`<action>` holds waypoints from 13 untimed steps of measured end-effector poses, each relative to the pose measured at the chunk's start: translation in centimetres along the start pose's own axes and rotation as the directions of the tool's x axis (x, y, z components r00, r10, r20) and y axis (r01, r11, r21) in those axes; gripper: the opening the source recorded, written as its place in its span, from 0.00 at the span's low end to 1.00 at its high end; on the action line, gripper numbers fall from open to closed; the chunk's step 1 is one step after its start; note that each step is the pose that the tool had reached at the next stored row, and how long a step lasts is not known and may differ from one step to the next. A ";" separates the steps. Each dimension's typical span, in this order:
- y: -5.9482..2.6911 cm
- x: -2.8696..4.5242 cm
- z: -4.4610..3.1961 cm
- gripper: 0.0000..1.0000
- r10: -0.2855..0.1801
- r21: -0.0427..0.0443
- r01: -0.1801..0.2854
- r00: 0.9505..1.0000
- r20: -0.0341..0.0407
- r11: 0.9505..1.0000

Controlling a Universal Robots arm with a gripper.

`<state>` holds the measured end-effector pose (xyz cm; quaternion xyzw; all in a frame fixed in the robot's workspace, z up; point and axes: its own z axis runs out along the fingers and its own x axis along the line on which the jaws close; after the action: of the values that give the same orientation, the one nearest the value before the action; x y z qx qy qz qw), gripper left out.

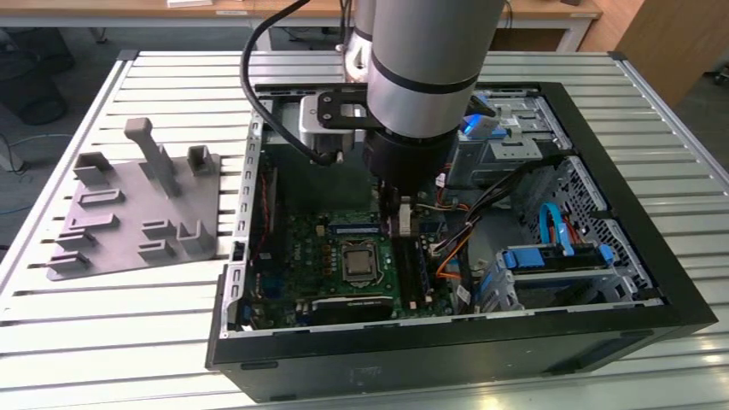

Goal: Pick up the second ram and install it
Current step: 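Insert the second ram into the second slot, then press down the second ram until it locks into place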

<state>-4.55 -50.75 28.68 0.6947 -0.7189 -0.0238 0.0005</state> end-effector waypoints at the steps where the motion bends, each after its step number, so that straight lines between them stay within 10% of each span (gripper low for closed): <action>1: 0.00 0.00 0.00 0.14 0.000 0.000 0.000 1.000 0.000 1.000; 13: 0.00 0.00 0.03 0.14 0.000 0.000 0.000 1.000 0.000 1.000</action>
<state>-4.55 -50.74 28.65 0.6946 -0.7190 -0.0237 0.0005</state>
